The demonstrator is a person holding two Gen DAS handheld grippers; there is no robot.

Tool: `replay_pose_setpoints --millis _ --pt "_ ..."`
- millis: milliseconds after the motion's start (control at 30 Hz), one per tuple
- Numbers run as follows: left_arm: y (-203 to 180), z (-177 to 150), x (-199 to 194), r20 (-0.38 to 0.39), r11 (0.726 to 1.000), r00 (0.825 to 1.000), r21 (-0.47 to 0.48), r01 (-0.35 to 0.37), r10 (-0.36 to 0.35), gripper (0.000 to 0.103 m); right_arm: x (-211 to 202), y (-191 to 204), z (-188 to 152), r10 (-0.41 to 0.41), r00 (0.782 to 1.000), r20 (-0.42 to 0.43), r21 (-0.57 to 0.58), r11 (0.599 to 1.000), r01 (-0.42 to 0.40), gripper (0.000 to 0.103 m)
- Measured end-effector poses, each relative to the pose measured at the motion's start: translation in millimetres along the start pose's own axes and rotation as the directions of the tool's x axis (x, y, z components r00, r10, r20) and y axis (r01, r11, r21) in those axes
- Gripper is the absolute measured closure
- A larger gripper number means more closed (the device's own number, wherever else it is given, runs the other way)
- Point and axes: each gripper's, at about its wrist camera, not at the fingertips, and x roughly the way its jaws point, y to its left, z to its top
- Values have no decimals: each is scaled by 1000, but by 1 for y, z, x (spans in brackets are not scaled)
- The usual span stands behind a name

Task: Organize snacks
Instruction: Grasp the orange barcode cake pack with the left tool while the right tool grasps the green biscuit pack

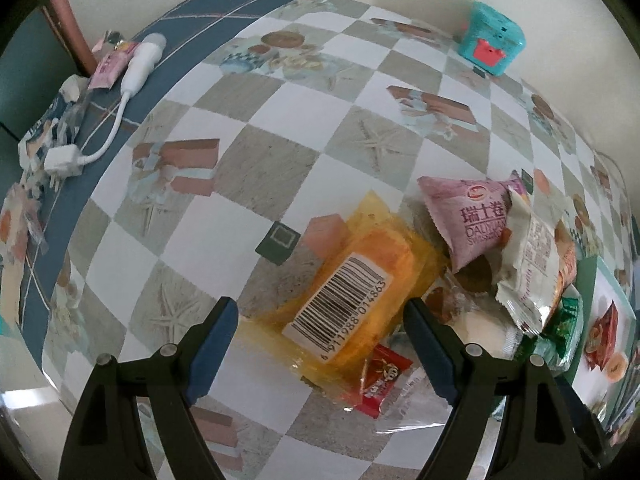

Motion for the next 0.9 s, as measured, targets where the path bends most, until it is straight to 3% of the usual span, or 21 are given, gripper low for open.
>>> replay_pose_setpoints --millis 267,900 --pt "14 2 6 -17 998 1000 -63 -4 3 18 4 0 0 -2 1000 -13 0 1000 2 26" --pt "3 11 9 30 999 998 -10 -51 52 18 14 2 -2 20 998 -52 -5 1000 -21 55"
